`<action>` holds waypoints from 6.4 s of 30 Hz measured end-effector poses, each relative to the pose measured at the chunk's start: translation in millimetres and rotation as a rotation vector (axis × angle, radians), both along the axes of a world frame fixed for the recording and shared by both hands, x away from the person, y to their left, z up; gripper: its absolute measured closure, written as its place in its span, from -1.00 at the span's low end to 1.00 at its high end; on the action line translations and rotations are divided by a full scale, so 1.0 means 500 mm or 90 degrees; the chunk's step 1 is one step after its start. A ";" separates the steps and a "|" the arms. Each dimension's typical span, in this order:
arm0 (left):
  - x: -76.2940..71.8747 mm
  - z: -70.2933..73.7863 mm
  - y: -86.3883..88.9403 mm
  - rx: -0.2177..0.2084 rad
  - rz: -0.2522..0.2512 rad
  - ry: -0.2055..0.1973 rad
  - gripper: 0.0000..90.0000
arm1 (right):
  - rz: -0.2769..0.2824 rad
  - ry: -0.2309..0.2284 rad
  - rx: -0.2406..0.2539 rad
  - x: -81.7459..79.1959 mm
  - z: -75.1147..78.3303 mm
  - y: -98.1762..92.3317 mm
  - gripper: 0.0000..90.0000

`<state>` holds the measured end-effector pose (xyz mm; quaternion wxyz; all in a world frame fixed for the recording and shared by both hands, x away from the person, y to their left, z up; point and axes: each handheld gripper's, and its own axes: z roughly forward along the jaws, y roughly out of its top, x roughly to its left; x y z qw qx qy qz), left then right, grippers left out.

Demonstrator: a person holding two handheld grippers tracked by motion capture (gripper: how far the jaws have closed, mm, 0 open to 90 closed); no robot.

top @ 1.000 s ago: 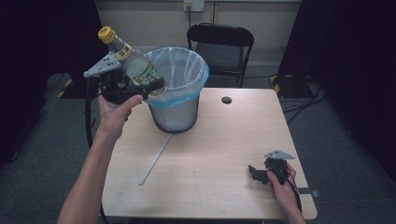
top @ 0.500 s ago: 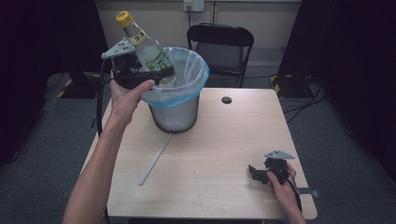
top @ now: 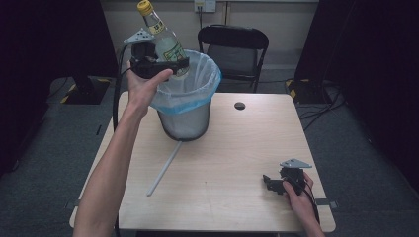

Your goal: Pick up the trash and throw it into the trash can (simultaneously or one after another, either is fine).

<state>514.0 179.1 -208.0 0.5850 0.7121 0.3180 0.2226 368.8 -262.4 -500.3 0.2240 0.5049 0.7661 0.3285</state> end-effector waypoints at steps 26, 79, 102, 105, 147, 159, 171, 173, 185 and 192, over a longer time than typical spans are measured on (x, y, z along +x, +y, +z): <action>0.049 -0.027 0.019 -0.022 0.031 0.052 -0.43 | 0.001 0.000 0.000 0.000 0.000 0.000 -0.80; -0.162 -0.151 0.150 0.011 -0.023 0.066 -0.47 | 0.002 -0.001 -0.001 0.001 0.000 0.000 -0.79; -0.255 -0.403 0.205 0.038 -0.008 0.225 -0.57 | 0.002 0.000 -0.001 0.000 0.000 0.000 -0.79; -0.266 -0.433 0.199 0.066 -0.007 0.244 -0.59 | 0.002 -0.001 -0.001 0.001 0.000 -0.001 -0.79; -0.335 -0.556 0.147 0.284 -0.030 0.265 0.76 | 0.002 -0.001 -0.001 0.000 0.000 0.000 -0.79; -0.327 -0.556 0.155 0.272 -0.047 0.275 0.78 | 0.002 -0.001 -0.001 0.000 0.000 -0.001 -0.79; -0.330 -0.553 0.160 0.237 -0.060 0.270 0.78 | 0.002 -0.001 -0.001 0.000 0.000 0.000 -0.79; -0.332 -0.548 0.162 0.230 -0.060 0.263 0.78 | 0.002 -0.001 -0.001 0.000 0.000 -0.001 -0.79; -0.338 -0.527 0.174 0.175 -0.047 0.219 0.78 | 0.002 -0.001 -0.001 0.000 0.000 -0.001 -0.79; -0.337 -0.507 0.175 0.147 -0.046 0.197 0.78 | 0.002 -0.001 -0.001 0.000 0.000 0.000 -0.79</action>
